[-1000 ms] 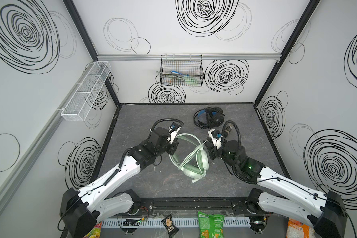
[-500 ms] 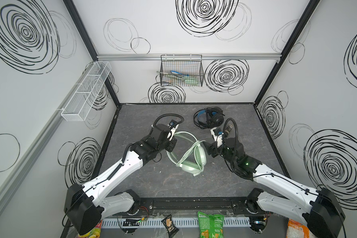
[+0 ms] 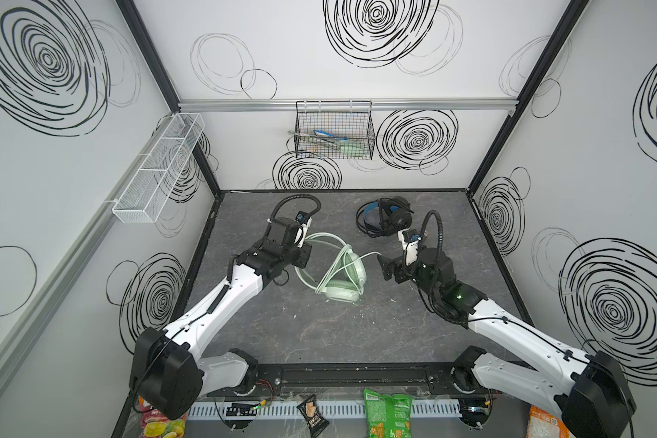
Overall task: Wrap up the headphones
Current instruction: 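Carry the wrapped headset with the left gripper and lower it onto the table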
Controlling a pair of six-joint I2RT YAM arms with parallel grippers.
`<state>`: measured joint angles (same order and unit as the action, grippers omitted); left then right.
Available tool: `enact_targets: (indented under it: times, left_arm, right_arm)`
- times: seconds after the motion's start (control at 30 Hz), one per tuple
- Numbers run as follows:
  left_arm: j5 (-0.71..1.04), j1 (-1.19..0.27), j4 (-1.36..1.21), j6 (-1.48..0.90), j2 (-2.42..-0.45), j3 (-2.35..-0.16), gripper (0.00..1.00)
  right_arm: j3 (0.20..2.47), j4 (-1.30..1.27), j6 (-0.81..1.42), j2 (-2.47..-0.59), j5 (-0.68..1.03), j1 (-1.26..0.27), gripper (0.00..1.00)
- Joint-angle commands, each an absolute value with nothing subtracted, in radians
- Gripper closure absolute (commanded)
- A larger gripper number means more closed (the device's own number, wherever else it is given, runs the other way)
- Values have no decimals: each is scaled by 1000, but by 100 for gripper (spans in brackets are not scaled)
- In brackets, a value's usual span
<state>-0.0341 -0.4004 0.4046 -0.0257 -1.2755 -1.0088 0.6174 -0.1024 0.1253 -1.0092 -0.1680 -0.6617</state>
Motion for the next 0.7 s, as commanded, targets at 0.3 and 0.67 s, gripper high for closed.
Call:
enact_targets:
  times: [0.3,0.67]
  left_arm:
    - [135,-387,313,-80,-1321,-1072,100]
    - [177,-457,352,-51,-1229,-1028,100]
  right_arm:
    - [757,-162,107,-1200,-147,-631,3]
    - [846,-156,84,-1316,-115,-599,2]
